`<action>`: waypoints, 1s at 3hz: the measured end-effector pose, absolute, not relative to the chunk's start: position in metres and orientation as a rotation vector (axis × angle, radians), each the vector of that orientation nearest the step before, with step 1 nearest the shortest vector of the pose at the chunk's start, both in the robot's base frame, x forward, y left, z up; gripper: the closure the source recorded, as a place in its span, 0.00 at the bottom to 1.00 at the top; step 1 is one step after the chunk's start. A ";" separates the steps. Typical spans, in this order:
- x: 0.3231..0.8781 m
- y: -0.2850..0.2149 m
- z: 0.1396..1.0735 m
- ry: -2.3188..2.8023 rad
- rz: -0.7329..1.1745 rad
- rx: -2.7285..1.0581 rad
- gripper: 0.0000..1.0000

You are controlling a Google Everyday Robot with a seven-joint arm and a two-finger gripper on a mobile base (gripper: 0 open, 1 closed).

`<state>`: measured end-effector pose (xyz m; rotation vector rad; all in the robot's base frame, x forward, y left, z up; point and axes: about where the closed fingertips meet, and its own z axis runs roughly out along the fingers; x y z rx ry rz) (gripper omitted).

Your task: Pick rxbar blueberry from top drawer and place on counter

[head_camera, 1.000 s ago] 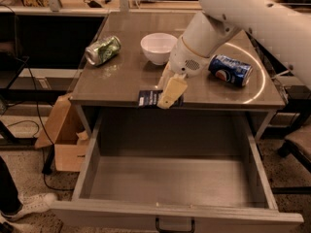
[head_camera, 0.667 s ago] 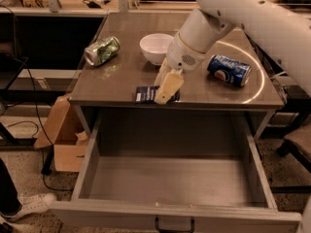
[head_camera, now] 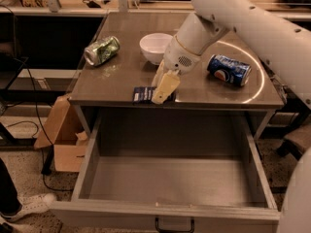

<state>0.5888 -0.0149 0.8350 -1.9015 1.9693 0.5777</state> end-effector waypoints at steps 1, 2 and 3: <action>0.598 -0.014 0.823 1.993 0.564 -1.880 1.00; 0.605 -0.013 0.822 1.999 0.553 -1.871 1.00; 0.610 -0.012 0.821 2.005 0.549 -1.858 1.00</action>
Offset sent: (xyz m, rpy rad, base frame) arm 0.0189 -0.0028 -0.0161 -0.0175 -0.0093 -0.0442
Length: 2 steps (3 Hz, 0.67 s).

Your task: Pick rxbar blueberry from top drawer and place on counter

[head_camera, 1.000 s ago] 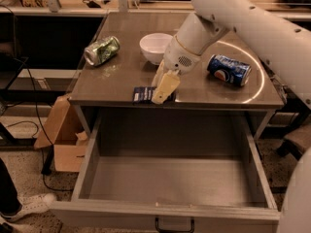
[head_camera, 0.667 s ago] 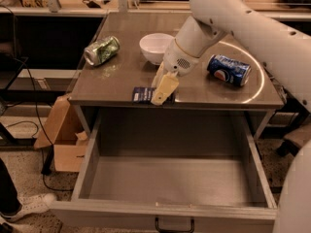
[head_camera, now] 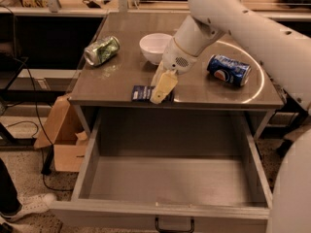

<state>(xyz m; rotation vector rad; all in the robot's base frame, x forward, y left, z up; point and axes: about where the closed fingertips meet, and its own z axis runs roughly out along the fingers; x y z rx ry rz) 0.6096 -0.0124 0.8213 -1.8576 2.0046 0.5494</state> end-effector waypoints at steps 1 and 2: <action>0.610 -0.012 0.821 2.005 0.549 -1.858 0.82; 0.610 -0.012 0.821 2.005 0.550 -1.858 0.58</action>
Offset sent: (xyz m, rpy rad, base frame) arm 0.0000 0.0000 0.0000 0.0000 0.0000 0.0000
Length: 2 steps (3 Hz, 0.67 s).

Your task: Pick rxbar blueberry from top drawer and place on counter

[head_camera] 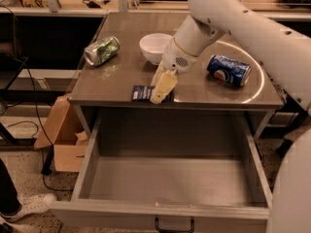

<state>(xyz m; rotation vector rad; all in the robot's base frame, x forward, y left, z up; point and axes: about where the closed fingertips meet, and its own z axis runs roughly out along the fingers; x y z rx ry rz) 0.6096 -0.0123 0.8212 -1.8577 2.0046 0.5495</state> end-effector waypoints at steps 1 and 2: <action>0.610 -0.012 0.821 2.005 0.550 -1.858 0.35; 0.610 -0.012 0.821 2.005 0.550 -1.858 0.12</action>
Offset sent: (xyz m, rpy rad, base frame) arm 0.0000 0.0000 0.0000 0.0000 0.0000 0.0000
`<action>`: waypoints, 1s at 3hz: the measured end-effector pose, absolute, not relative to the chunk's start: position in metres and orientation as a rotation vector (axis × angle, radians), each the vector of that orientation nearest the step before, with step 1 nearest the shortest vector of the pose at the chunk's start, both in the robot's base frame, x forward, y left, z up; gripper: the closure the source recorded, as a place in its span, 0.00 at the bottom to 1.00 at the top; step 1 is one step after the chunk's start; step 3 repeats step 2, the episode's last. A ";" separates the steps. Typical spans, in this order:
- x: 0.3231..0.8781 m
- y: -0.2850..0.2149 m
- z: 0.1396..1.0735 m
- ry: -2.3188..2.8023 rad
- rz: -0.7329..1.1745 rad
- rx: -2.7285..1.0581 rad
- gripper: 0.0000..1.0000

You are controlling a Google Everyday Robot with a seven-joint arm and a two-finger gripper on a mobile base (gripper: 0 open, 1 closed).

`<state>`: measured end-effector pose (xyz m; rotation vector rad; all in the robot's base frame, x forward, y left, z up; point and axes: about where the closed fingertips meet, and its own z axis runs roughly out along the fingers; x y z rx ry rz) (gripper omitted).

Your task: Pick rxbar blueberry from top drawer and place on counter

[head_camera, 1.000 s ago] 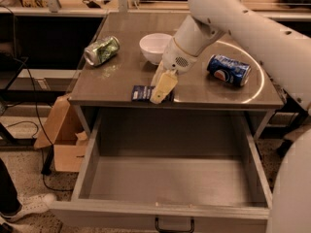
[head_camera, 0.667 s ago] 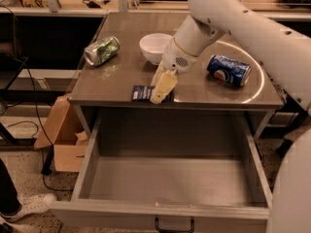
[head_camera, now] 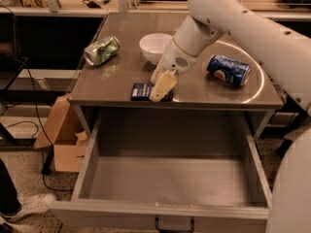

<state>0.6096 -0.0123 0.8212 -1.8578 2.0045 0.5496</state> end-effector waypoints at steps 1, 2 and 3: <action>0.610 -0.012 0.821 2.005 0.550 -1.858 0.00; 0.610 -0.012 0.821 2.005 0.550 -1.858 0.00; 0.610 -0.012 0.821 2.005 0.550 -1.858 0.00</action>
Offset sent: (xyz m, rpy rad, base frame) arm 0.0000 0.0000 0.0000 0.0000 0.0000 0.0000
